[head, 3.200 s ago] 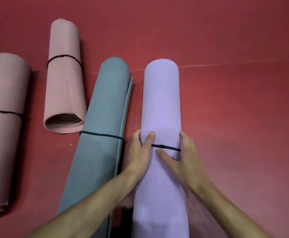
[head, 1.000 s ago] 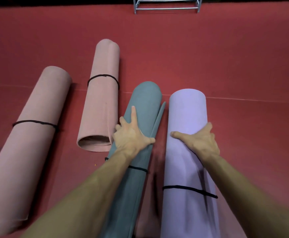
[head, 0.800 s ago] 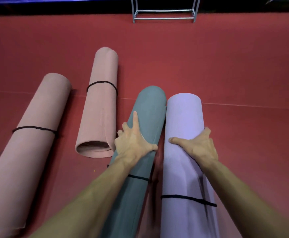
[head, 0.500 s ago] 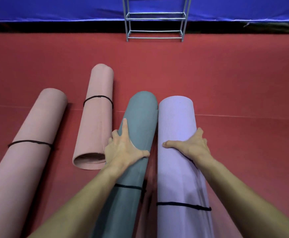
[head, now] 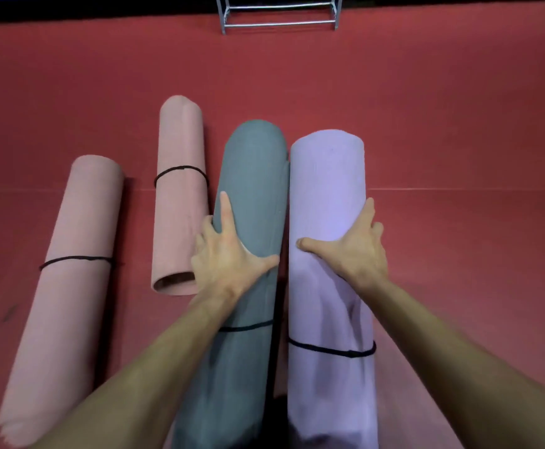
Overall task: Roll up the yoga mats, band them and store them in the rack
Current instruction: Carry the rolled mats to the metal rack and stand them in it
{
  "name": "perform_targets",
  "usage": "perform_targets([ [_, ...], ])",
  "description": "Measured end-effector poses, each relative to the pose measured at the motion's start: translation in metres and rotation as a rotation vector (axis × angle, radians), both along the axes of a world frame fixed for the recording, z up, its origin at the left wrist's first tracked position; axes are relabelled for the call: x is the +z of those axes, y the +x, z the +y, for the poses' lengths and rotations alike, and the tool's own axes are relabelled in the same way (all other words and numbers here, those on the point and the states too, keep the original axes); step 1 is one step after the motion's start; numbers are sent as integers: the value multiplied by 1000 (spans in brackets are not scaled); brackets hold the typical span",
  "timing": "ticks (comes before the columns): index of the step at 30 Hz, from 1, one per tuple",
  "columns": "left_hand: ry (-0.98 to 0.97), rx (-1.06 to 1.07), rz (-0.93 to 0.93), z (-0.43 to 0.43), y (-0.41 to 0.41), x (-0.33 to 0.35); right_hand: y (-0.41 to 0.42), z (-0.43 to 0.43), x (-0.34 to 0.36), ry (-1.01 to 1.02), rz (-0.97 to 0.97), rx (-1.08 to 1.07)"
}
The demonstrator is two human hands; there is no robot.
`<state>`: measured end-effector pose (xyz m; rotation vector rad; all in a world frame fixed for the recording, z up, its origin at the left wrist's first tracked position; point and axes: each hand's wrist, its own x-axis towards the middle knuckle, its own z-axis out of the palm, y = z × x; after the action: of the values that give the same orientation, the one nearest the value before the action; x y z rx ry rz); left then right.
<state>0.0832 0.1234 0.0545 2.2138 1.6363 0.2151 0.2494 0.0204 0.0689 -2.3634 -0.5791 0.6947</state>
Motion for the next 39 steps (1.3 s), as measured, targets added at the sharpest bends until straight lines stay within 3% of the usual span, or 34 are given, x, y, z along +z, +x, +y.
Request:
perform_targets([
  [13, -49, 2, -140, -16, 4, 208, -13, -24, 203, 186, -24, -62],
  [25, -78, 39, -221, 24, 25, 401, 6, 13, 399, 268, -4, -74],
  [33, -87, 8, -163, 92, 98, 446, 79, 81, 431, 318, 100, -119],
  [39, -49, 44, -190, 172, 176, 463, 159, 167, 449, 346, 63, -61],
])
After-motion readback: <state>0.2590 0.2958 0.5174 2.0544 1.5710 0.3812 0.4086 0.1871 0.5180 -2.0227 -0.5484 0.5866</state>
